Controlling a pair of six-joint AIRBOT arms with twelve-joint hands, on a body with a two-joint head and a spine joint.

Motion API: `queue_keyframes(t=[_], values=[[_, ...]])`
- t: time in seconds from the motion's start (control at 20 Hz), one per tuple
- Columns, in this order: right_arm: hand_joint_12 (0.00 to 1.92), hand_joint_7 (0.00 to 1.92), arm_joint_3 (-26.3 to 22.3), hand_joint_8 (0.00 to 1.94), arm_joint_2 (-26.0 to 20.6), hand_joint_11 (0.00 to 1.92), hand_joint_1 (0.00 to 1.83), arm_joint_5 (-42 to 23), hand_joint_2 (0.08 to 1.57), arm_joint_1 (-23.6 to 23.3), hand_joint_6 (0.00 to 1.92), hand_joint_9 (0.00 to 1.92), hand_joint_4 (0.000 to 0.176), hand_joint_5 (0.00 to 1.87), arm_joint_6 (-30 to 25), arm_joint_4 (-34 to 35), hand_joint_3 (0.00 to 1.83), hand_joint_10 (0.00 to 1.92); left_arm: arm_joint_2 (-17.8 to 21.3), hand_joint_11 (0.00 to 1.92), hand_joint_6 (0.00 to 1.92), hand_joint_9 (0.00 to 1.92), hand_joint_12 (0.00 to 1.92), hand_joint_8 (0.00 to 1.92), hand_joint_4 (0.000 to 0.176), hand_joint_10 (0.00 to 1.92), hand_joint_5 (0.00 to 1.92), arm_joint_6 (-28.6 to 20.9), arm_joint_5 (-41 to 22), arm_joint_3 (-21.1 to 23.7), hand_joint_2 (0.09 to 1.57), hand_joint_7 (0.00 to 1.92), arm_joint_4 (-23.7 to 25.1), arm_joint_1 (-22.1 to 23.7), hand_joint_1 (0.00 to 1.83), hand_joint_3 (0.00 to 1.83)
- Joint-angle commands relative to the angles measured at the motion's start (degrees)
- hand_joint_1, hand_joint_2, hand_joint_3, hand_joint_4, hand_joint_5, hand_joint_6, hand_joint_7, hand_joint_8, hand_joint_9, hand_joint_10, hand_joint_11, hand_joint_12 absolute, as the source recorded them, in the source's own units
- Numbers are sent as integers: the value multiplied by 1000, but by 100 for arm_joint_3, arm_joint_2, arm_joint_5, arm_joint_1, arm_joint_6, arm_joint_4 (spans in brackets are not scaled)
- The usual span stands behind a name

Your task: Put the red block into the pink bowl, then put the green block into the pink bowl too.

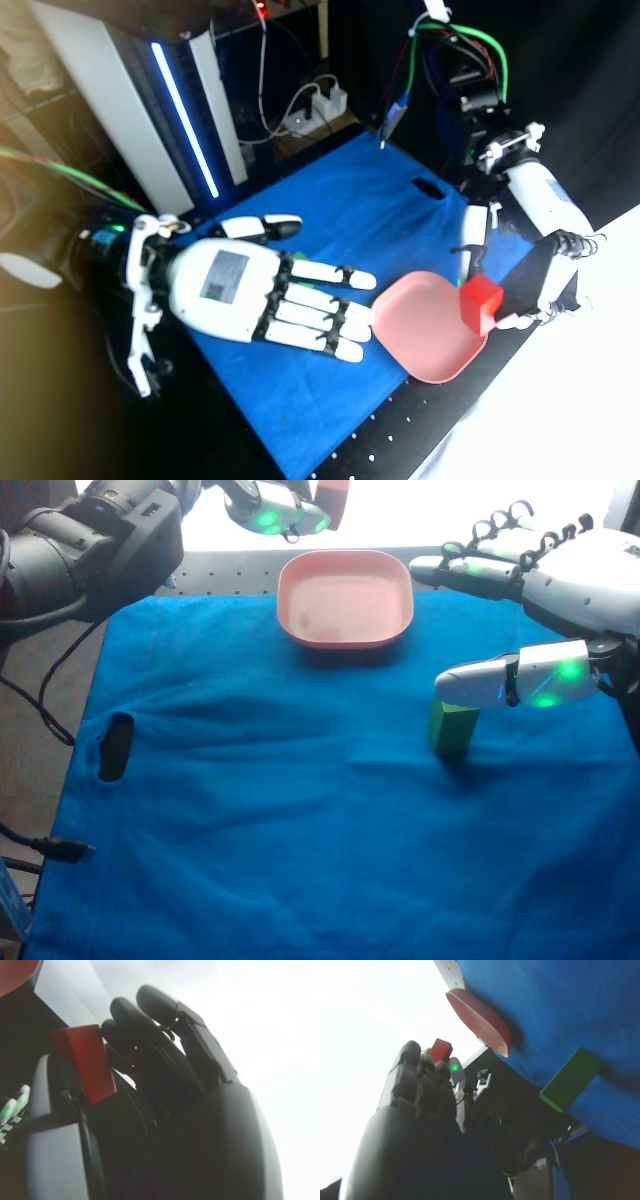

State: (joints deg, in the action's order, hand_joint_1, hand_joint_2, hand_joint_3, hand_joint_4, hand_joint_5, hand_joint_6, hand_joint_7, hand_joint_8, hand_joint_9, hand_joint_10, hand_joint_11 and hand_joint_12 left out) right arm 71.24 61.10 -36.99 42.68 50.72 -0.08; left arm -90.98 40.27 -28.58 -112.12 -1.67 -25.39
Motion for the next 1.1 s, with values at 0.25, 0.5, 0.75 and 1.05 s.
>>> queue_keyframes(t=[0.25,0.5,0.75,1.05], values=[[274,137,22,2,36,0,0,-700,902,-107,1,86,167,121,-71,26,0,6,-77,543,980,1104,1252,901,46,8,978,-54,-693,-32,1101,1035,-57,60,1214,0],[237,169,23,5,45,0,0,-700,900,-122,5,86,143,125,-84,12,0,2,-135,664,1047,1125,1074,833,7,6,922,-62,-636,-113,1103,1088,-56,-2,1222,0],[273,160,25,1,52,0,0,-700,903,-153,0,87,133,127,-97,-34,2,1,-162,619,1031,1105,1109,885,13,8,926,-96,-499,-307,1106,1063,-59,-56,1218,0],[333,182,86,4,124,0,0,-700,899,-251,2,105,111,131,-189,-188,1,5,-222,689,1068,1131,1047,853,17,9,925,-174,-434,-505,1108,1063,-55,-55,1219,0]])
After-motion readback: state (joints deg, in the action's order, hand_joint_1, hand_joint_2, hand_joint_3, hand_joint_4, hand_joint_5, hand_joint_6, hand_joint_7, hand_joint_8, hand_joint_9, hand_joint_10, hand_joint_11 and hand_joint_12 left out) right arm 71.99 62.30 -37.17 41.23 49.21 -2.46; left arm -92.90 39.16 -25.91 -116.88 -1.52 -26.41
